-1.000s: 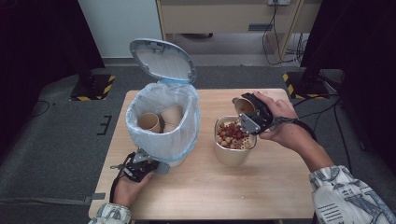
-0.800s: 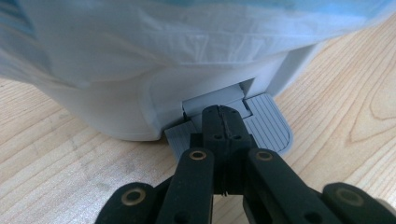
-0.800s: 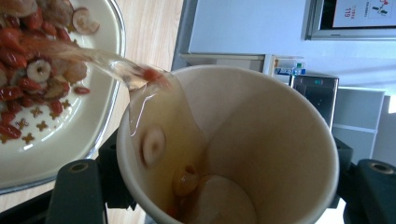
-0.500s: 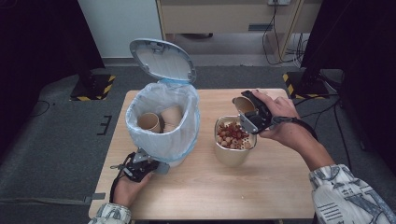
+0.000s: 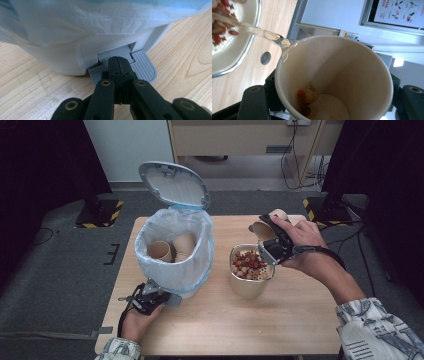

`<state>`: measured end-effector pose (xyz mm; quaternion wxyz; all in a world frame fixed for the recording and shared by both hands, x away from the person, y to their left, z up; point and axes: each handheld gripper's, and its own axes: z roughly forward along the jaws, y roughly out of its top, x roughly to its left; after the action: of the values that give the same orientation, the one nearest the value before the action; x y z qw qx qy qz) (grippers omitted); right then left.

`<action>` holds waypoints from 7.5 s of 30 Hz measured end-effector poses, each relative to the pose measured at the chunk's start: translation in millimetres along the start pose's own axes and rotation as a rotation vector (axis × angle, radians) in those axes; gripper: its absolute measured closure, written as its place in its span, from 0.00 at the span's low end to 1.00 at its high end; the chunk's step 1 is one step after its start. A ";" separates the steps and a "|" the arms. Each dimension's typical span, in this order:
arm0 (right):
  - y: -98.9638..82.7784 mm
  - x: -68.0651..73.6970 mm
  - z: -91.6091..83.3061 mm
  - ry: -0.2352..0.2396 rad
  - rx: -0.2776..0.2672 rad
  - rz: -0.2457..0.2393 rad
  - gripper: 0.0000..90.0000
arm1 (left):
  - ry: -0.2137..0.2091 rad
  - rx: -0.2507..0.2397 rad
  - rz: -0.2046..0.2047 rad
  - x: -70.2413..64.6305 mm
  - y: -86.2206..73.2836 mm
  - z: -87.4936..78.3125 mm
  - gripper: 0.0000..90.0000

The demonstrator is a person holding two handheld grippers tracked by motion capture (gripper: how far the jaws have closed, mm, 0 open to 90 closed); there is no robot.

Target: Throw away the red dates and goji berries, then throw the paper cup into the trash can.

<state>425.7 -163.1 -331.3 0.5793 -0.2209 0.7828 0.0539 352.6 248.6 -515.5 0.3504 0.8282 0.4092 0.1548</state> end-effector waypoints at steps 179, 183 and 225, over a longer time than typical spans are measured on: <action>21.3 -9.7 22.0 -0.061 -0.107 0.219 0.34 | 0.000 -0.003 -0.003 0.1 -0.4 0.1 1.00; 22.2 -11.0 23.3 -0.057 -0.117 0.246 0.34 | 0.000 -0.004 -0.003 0.1 -0.4 0.1 1.00; 28.4 -33.4 30.4 -0.008 -0.262 0.591 0.34 | -0.001 -0.007 -0.006 0.1 -0.4 0.4 1.00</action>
<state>448.6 -117.8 -314.9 0.5080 -0.0566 0.7972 0.3211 352.6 248.7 -516.0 0.3538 0.8259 0.4108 0.1549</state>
